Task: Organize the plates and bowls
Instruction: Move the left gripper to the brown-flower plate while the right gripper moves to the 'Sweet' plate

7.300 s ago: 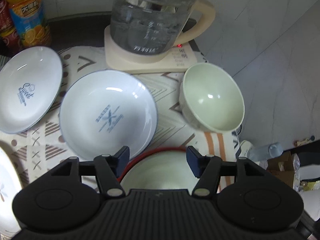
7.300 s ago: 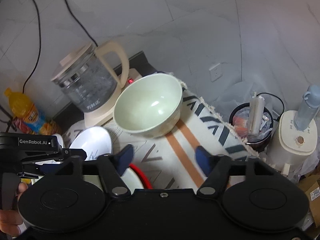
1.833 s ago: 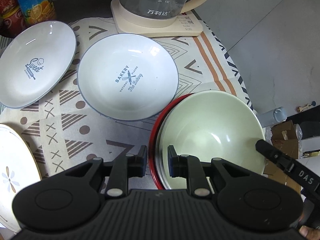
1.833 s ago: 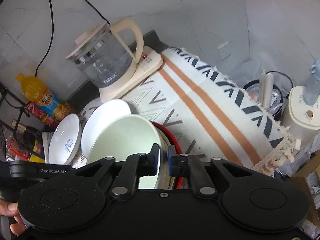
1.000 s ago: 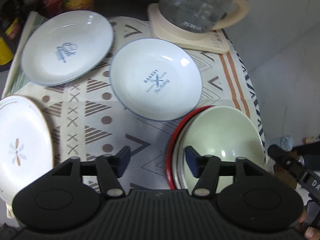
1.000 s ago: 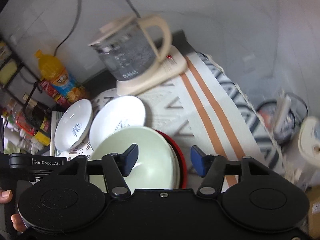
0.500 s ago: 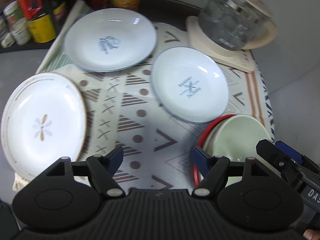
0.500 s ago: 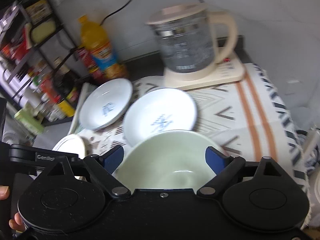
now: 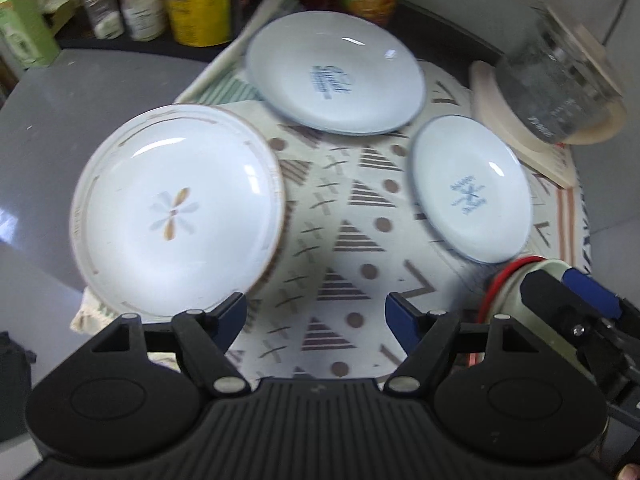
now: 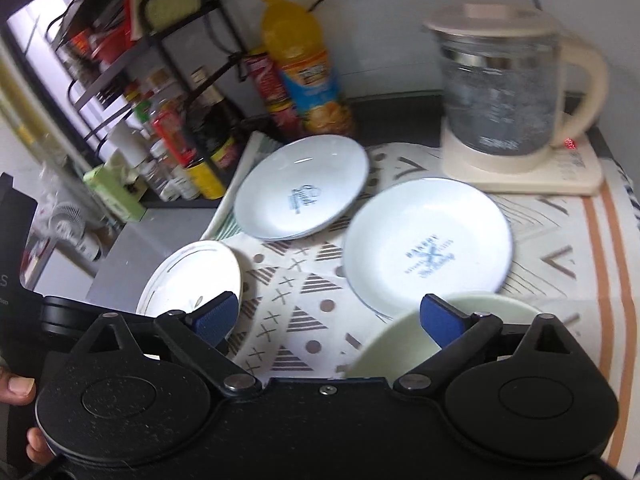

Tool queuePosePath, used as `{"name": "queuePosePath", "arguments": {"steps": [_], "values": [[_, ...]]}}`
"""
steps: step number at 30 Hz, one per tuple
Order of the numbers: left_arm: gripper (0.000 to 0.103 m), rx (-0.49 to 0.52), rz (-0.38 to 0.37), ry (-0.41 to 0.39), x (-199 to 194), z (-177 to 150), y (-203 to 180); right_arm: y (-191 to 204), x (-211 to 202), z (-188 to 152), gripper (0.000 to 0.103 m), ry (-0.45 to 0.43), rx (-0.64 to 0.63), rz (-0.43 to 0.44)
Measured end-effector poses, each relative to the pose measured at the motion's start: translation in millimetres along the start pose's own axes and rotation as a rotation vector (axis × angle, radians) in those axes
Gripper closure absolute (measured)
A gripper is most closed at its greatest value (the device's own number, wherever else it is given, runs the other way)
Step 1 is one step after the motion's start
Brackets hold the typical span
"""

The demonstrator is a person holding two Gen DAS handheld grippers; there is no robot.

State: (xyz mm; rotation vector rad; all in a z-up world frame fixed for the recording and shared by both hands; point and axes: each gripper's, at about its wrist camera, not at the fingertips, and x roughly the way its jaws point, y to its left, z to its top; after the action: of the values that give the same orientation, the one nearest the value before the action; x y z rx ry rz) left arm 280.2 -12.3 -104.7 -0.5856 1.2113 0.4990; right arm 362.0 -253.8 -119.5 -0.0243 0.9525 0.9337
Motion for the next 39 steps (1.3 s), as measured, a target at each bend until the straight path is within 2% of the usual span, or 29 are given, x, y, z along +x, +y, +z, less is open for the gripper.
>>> {"name": "queuePosePath", "arguments": {"steps": [3,11,18,24,34,39], "values": [[0.028,-0.034,0.018,0.004,-1,-1,13,11,8,2,0.002,0.012,-0.056,-0.024],[0.028,-0.114,0.055,0.006,-3,-4,43,30,29,1,0.002,0.069,-0.129,-0.008],[0.028,-0.160,0.042,-0.017,-4,10,67,44,42,7,0.002,0.080,-0.139,-0.036],[0.028,-0.167,0.014,-0.050,-1,34,88,59,58,11,0.002,0.084,-0.151,-0.078],[0.029,-0.154,-0.032,-0.071,19,79,116,68,92,26,0.002,0.100,-0.059,-0.148],[0.029,-0.132,-0.069,-0.083,30,100,123,68,106,33,0.004,0.075,0.011,-0.193]]}}
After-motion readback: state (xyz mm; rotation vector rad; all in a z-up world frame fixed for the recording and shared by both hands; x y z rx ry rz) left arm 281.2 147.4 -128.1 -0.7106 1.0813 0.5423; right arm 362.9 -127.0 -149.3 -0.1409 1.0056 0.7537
